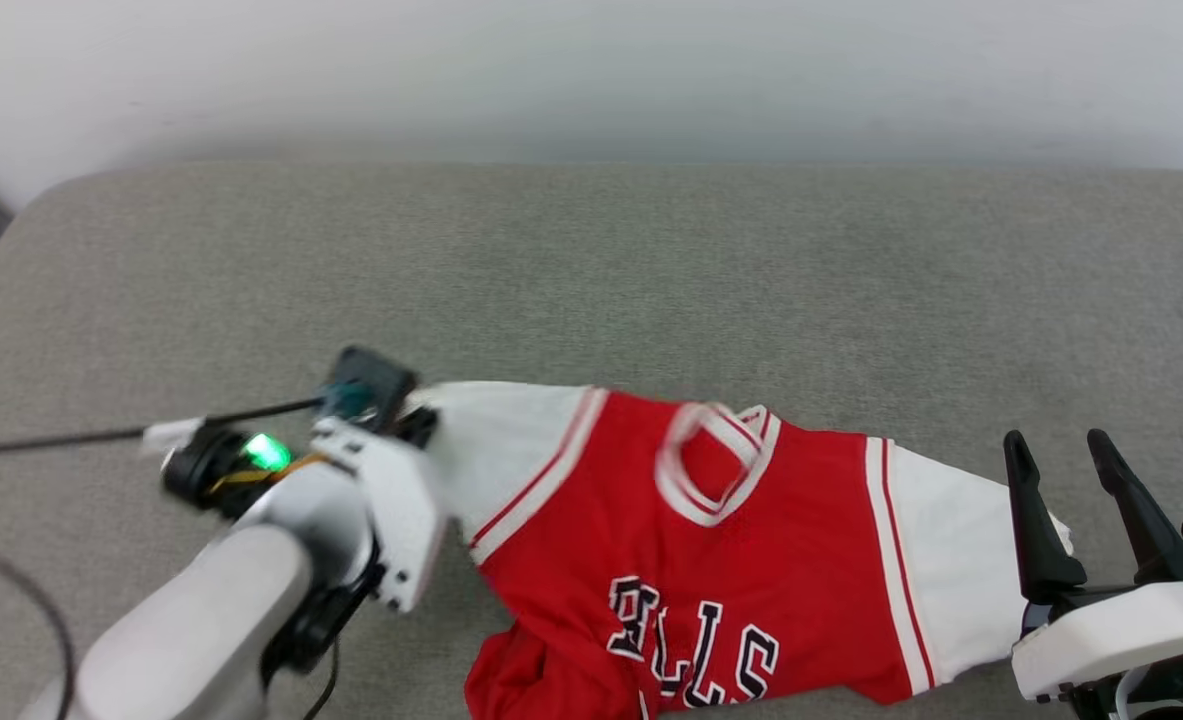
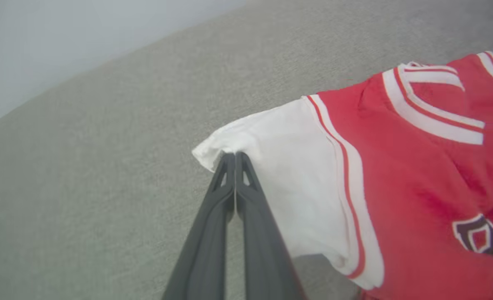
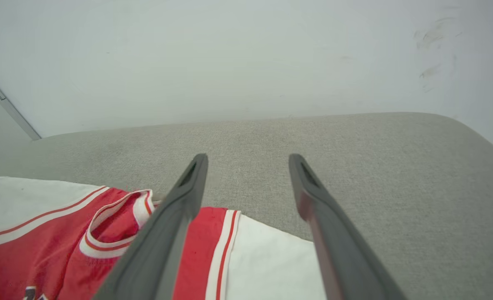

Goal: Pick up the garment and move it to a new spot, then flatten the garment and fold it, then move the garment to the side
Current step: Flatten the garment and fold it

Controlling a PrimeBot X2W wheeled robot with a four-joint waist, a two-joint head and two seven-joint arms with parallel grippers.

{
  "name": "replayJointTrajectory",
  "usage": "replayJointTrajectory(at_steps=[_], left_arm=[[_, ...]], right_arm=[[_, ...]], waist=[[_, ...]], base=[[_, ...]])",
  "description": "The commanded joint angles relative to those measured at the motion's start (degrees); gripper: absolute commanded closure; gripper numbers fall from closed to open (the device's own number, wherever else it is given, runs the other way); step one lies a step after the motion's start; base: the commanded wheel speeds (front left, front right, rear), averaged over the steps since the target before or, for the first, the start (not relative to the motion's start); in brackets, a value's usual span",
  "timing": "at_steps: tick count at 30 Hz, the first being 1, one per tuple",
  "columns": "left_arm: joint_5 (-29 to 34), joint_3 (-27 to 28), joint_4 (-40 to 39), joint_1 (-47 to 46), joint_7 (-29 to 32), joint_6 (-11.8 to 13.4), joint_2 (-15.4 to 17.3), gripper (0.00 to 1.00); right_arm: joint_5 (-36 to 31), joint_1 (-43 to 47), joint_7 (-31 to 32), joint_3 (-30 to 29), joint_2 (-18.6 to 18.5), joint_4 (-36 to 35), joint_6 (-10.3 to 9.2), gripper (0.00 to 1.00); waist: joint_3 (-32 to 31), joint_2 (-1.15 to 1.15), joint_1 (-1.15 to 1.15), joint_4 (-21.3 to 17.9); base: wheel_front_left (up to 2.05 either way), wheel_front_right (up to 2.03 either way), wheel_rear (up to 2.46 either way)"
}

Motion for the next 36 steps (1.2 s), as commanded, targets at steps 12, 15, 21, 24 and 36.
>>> replayJointTrajectory(at_steps=[12,15,21,24,36], left_arm=[[-16.2,9.0,-1.1,25.0,-5.9,8.9,2.3,1.0],[-18.0,9.8,0.8,26.8,-8.2,8.0,0.0,0.01],[-13.0,12.1,1.4,23.0,-18.3,8.9,-1.1,0.0],[-10.4,12.7,1.0,21.1,-23.4,8.2,-1.6,0.0],[-3.4,16.0,-3.4,19.3,-34.5,8.9,-5.8,0.0]], right_arm=[[0.4,-0.1,0.6,-1.1,0.1,-0.1,-0.02,0.0],[0.5,-0.2,0.7,-1.2,0.1,0.5,-0.02,0.0],[0.0,0.6,1.5,-1.5,0.1,1.2,-0.02,0.0],[-0.3,1.1,2.0,-1.5,0.1,1.1,-0.02,0.0],[0.3,2.9,7.8,-4.7,0.0,2.4,-0.02,0.0]], waist=[[0.4,0.0,0.0,0.9],[0.0,0.0,0.0,0.6],[-2.4,0.0,0.0,0.3],[-3.8,0.0,0.0,0.2],[-7.1,0.0,0.0,1.3]], base=[[0.0,0.0,0.0],[0.0,0.0,0.0],[0.0,0.0,0.0],[0.0,0.0,0.0],[0.0,0.0,0.0]])
